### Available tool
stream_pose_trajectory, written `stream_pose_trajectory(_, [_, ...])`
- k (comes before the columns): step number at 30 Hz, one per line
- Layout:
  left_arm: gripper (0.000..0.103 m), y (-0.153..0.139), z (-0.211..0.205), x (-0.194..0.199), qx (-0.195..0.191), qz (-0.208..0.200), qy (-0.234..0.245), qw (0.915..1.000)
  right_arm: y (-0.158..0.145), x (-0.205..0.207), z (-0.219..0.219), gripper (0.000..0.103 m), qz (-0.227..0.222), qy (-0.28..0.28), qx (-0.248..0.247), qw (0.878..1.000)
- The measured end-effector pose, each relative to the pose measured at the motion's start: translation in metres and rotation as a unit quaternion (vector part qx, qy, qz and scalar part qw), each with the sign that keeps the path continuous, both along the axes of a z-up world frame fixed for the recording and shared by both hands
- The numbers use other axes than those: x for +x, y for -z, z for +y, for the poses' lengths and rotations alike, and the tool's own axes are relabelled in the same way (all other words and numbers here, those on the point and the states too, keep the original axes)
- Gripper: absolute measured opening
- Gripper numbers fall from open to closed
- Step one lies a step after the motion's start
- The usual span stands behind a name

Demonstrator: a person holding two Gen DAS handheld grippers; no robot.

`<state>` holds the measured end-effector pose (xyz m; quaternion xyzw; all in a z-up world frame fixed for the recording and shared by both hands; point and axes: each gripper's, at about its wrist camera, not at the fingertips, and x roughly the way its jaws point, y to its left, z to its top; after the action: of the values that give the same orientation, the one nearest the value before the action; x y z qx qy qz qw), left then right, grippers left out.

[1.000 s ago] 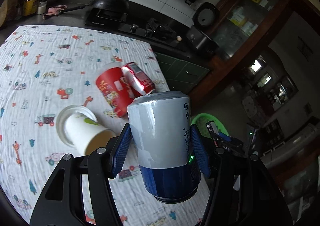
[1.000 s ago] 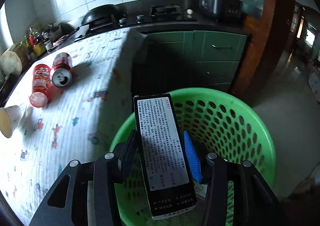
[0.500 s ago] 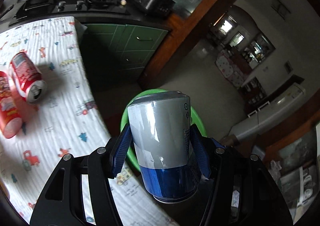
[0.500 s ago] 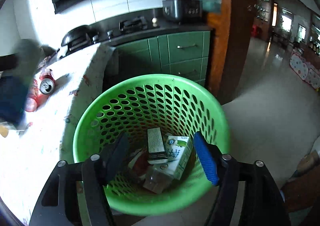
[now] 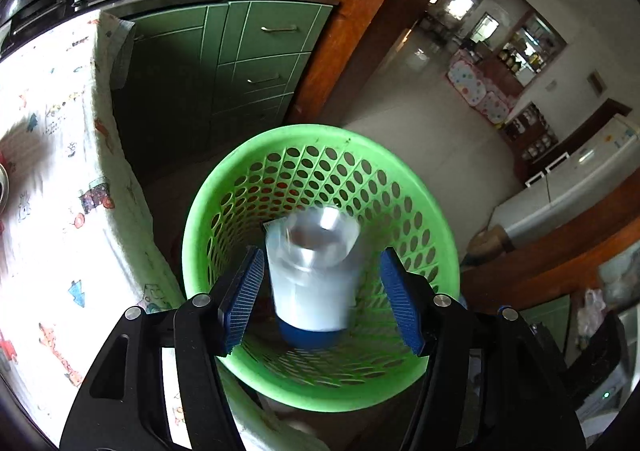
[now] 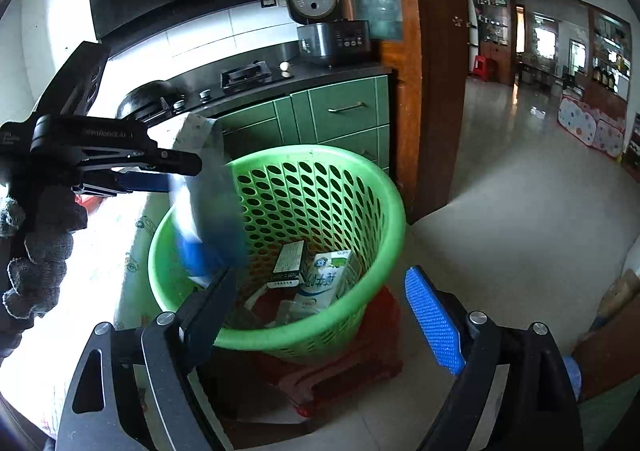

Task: Collect trash
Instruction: 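Carry the can with the left tool while the right tool drops the card into the basket, then open the left tool over the basket to drop the can, then grasp the white paper cup with the left tool and lift it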

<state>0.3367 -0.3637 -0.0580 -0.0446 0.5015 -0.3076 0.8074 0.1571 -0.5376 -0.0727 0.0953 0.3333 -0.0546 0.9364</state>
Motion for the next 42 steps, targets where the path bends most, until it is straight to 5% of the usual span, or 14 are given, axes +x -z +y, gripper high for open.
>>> stream_pose_trajectory(7, [0.073,-0.02,0.023,-0.022,0.017,-0.048,-0.009,0.9986,-0.009,-0.001,0.011,0.083,-0.011,-0.012,-0.004,1.0])
stream_pose_trajectory(20, [0.073,-0.053,0.131,-0.065,0.035,-0.087,-0.073,0.9929,-0.038,0.026,0.072,0.086,-0.018,-0.11,0.001,0.994])
stream_pose_trajectory(27, [0.073,-0.071,0.216,-0.08,0.053,-0.1,-0.164,0.98,-0.051,0.05,0.133,0.086,-0.017,-0.173,-0.015,0.985])
stream_pose_trajectory(33, [0.073,-0.092,0.289,-0.081,0.071,-0.104,-0.248,0.9605,-0.06,0.069,0.183,0.086,-0.02,-0.217,-0.015,0.976])
stream_pose_trajectory(37, [0.073,-0.09,0.331,-0.075,0.082,-0.078,-0.295,0.9489,-0.067,0.075,0.212,0.086,-0.026,-0.239,-0.018,0.97])
stream_pose_trajectory(42, [0.076,-0.073,0.357,-0.062,0.077,-0.026,-0.319,0.9441,-0.067,0.077,0.234,0.086,-0.025,-0.258,-0.016,0.966])
